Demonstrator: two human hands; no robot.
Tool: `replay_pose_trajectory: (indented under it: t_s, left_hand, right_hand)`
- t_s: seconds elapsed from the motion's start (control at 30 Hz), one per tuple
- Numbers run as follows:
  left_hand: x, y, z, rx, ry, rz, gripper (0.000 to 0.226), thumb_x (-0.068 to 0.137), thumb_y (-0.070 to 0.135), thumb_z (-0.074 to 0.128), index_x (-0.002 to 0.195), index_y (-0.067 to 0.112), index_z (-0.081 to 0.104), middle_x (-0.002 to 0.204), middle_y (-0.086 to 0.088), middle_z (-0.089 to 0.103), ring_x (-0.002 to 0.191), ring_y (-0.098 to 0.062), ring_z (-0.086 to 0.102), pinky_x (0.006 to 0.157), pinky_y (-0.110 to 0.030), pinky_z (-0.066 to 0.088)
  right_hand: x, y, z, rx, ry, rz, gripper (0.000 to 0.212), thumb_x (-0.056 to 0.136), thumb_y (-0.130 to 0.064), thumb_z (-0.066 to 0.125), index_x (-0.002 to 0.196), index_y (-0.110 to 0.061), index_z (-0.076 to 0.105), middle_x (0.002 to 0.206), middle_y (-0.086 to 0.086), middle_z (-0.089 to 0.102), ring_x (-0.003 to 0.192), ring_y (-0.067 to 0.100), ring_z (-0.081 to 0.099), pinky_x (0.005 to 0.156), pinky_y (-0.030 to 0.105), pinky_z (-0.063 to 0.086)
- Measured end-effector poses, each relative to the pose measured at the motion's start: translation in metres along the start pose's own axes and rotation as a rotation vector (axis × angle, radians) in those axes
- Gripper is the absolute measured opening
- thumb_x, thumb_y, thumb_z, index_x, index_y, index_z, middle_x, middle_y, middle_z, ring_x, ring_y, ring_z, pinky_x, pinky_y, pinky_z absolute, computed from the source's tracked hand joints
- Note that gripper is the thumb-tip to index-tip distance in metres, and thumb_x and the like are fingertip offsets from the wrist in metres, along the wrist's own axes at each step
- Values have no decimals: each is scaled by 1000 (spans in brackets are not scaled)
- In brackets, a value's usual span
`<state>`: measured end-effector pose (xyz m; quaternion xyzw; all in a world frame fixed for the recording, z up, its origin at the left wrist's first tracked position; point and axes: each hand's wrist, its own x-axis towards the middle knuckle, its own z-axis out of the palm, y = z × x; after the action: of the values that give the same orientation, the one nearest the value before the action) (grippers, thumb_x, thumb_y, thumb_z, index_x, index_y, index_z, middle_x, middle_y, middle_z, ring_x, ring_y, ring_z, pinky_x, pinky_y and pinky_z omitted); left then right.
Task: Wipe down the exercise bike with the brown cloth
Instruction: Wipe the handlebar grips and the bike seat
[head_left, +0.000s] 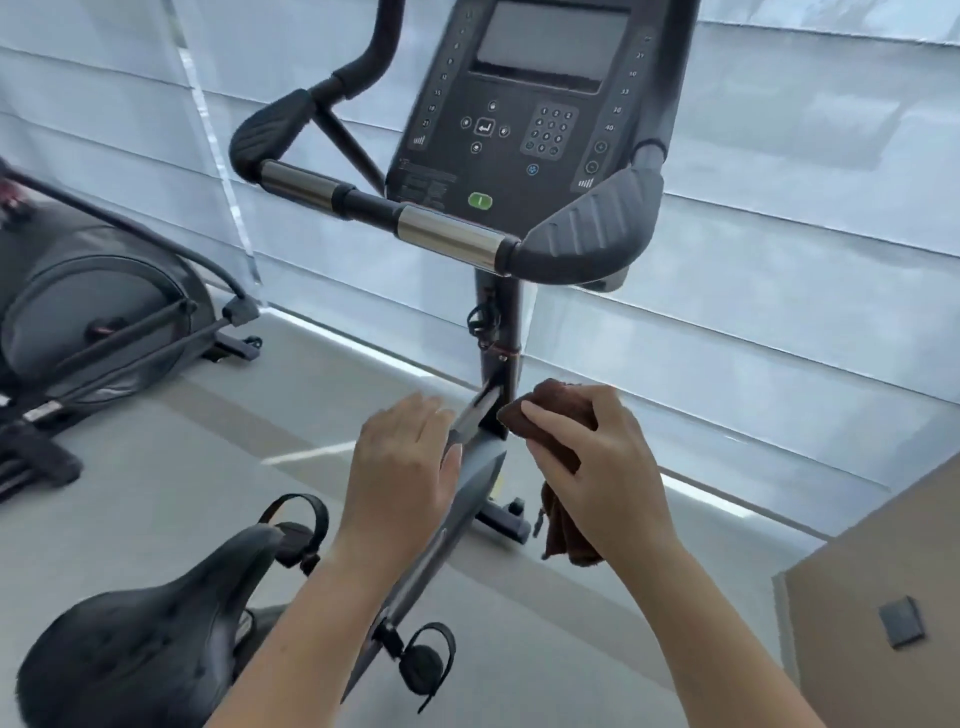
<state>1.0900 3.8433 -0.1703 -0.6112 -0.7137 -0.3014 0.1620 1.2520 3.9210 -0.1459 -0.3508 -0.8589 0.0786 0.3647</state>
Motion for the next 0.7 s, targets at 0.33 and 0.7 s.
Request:
replay_pose_trajectory:
  t_s: [0.33, 0.7]
  left_hand:
    - [-110, 13, -29, 137, -39, -276, 26, 80, 13, 56, 102, 0, 63, 107, -16, 65, 103, -33, 60, 90, -48, 45]
    - [-198, -31, -55, 145, -84, -457, 36, 70, 3, 74, 104, -1, 63, 113, -19, 63, 111, -36, 55, 90, -56, 45]
  right_hand:
    - [-54, -29, 23, 200, -220, -88, 30, 81, -20, 68, 111, -24, 67, 113, 8, 56, 100, 28, 53, 81, 34, 48]
    - [-103, -96, 67, 244, -374, -102, 27, 83, -24, 66, 109, -28, 67, 114, 4, 56, 100, 28, 54, 76, 38, 49]
